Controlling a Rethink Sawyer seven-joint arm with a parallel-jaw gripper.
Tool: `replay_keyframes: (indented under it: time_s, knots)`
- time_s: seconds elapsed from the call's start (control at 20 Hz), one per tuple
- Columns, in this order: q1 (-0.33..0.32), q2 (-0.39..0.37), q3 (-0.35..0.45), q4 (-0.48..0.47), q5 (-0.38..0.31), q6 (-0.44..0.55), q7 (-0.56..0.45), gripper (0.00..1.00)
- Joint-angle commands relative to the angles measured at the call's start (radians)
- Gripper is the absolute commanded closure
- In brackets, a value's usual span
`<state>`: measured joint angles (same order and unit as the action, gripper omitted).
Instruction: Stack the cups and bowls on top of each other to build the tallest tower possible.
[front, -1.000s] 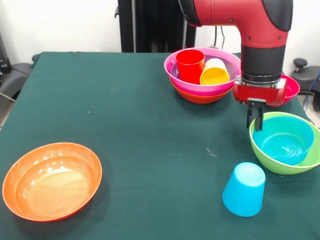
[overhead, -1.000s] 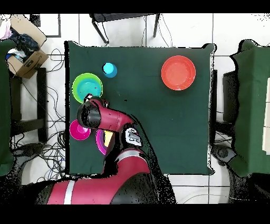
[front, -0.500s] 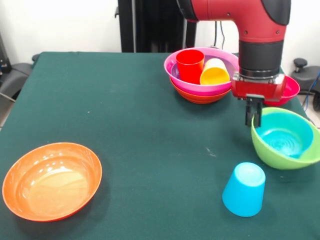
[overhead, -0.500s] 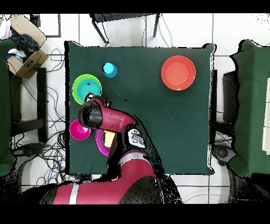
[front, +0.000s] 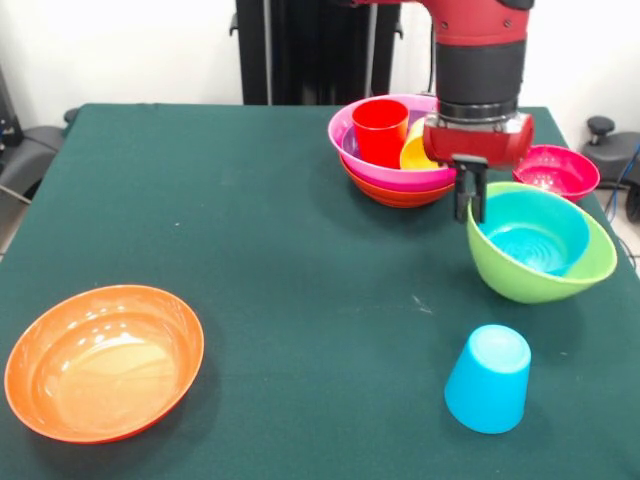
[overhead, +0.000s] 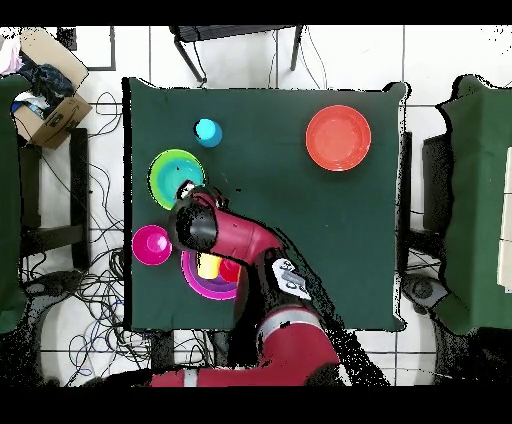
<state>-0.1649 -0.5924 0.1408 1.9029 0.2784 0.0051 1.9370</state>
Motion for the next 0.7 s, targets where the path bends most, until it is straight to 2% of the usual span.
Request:
replay_keyframes:
  time_s: [0.05,0.3,0.55,0.7]
  knots:
    - [-0.026,-0.124,0.086,0.092,-0.072,0.206,0.050,1.00]
    - [-0.058,-0.196,0.105,0.112,-0.081,0.281,0.032,1.00]
    - [-0.124,-0.278,0.184,0.157,-0.064,0.327,0.017,1.00]
    - [-0.139,-0.311,0.197,0.159,-0.058,0.376,0.007,1.00]
